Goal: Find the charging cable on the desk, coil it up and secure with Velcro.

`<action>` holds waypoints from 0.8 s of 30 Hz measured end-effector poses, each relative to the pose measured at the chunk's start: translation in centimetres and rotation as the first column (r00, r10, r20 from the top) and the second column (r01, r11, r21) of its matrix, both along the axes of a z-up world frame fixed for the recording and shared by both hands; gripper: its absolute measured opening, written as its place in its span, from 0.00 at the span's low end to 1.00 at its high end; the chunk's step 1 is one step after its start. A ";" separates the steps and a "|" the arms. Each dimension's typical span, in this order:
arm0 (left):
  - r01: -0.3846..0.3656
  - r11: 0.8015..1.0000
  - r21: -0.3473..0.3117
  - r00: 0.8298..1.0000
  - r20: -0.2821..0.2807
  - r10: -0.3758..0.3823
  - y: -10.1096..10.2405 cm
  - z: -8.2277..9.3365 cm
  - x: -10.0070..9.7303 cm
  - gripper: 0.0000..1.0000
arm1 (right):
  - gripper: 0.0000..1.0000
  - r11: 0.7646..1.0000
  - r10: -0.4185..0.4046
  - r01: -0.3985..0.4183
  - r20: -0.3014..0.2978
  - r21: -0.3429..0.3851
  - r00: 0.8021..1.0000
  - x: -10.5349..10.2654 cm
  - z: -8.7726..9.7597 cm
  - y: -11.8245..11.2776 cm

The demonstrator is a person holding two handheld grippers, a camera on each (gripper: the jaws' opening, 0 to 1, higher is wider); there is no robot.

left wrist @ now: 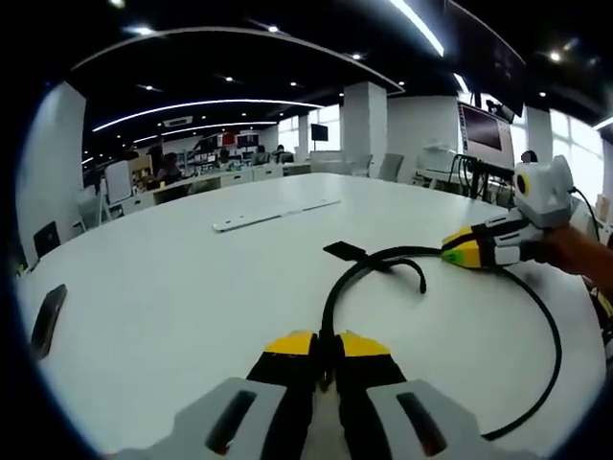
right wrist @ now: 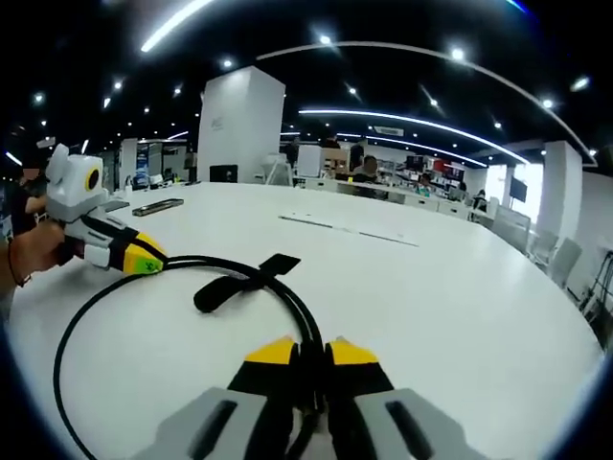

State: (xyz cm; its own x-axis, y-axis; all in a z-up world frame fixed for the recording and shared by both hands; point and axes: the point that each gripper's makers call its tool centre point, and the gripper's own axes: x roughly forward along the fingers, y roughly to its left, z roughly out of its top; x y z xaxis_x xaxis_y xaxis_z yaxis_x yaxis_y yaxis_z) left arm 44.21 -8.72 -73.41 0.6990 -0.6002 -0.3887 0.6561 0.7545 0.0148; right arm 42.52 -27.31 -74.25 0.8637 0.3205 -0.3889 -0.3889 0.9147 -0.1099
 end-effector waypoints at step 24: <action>-0.003 1.000 -0.013 1.000 0.013 0.003 0.8 -0.1 0.2 0.08 | 0.13 1.000 0.010 -0.010 -0.003 -0.012 1.000 0.5 -0.1 0.7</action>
State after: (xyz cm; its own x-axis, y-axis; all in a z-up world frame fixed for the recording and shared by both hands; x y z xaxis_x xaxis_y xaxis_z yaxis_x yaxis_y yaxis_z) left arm 44.39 -7.97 -73.47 0.7061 -0.6027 -0.3716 0.6534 0.7569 0.0139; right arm 43.00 -26.63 -74.30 0.8593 0.3245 -0.3953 -0.3987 0.9092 -0.1202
